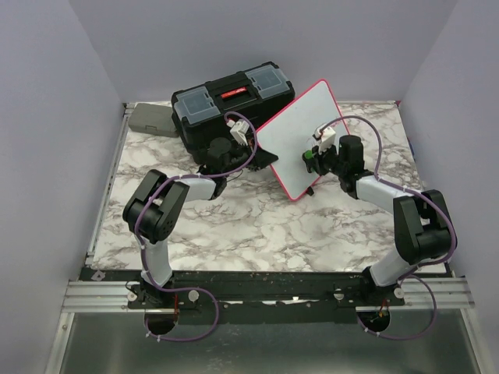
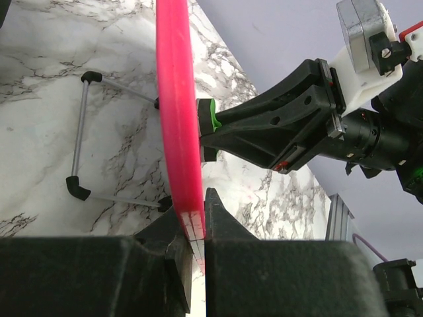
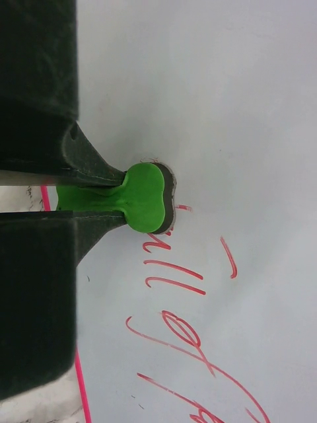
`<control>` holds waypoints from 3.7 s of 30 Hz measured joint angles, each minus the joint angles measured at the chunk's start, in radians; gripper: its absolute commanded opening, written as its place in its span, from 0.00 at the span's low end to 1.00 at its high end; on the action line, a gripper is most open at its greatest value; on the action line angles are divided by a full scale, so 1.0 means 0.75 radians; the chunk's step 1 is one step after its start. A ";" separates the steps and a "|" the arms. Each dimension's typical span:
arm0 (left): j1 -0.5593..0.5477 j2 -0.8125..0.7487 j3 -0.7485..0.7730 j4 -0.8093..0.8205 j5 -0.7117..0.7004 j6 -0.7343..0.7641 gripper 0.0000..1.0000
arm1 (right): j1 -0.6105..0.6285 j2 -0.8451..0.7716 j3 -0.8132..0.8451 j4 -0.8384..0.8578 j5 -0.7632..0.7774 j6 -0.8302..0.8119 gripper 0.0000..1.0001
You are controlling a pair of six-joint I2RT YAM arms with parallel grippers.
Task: Erase the whiteboard
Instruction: Erase the whiteboard at the whiteboard stand.
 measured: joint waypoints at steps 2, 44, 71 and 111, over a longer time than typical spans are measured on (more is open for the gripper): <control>0.000 0.000 0.000 0.000 0.000 -0.001 0.00 | -0.001 0.000 0.006 -0.012 -0.009 -0.004 0.01; -0.003 0.001 0.011 -0.019 0.003 0.002 0.00 | -0.058 0.017 0.045 -0.167 -0.226 -0.225 0.01; -0.017 0.004 0.028 -0.043 0.000 0.005 0.00 | -0.065 0.061 0.228 -0.362 -0.231 -0.347 0.01; -0.038 0.022 0.046 -0.057 0.053 -0.012 0.00 | -0.085 0.013 0.269 -0.518 -0.378 -0.732 0.01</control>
